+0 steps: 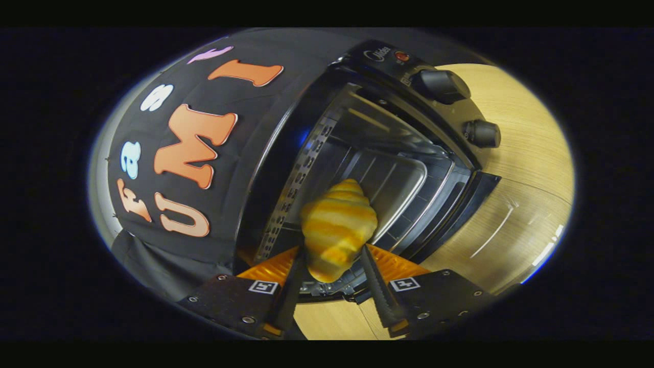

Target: Open the toaster oven, put the food inside, and close the toaster oven door.

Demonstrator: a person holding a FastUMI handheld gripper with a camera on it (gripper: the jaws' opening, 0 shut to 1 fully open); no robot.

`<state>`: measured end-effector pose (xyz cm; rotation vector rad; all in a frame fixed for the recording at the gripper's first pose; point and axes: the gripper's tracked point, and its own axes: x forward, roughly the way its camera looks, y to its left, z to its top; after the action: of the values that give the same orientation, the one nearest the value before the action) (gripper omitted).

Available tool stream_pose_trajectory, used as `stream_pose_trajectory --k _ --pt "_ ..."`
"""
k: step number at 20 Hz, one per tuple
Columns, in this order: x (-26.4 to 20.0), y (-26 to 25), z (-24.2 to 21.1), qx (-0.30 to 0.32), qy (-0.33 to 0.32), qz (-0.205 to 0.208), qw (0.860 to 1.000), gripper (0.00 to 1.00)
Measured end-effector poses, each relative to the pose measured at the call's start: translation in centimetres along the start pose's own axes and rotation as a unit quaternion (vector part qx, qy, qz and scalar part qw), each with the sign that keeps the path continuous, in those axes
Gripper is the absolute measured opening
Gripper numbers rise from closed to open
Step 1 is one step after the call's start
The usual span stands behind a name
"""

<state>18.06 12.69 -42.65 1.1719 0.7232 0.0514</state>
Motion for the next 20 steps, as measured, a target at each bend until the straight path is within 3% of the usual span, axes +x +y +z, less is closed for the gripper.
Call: stream_pose_trajectory --k 5,9,14,17,20 --pt "-0.5 -0.5 0.2 -0.001 -0.013 0.000 1.000 0.72" --pt "-3.0 -0.7 -1.1 -0.003 -0.020 0.004 1.000 0.98" --pt "-8.5 -2.0 -4.0 -0.024 -0.021 0.012 0.999 0.98" --pt "-11.5 -3.5 -5.5 -0.087 -0.021 -0.010 0.996 0.98" --pt "-14.5 -5.6 -5.8 -0.172 -0.023 -0.047 0.984 0.98"
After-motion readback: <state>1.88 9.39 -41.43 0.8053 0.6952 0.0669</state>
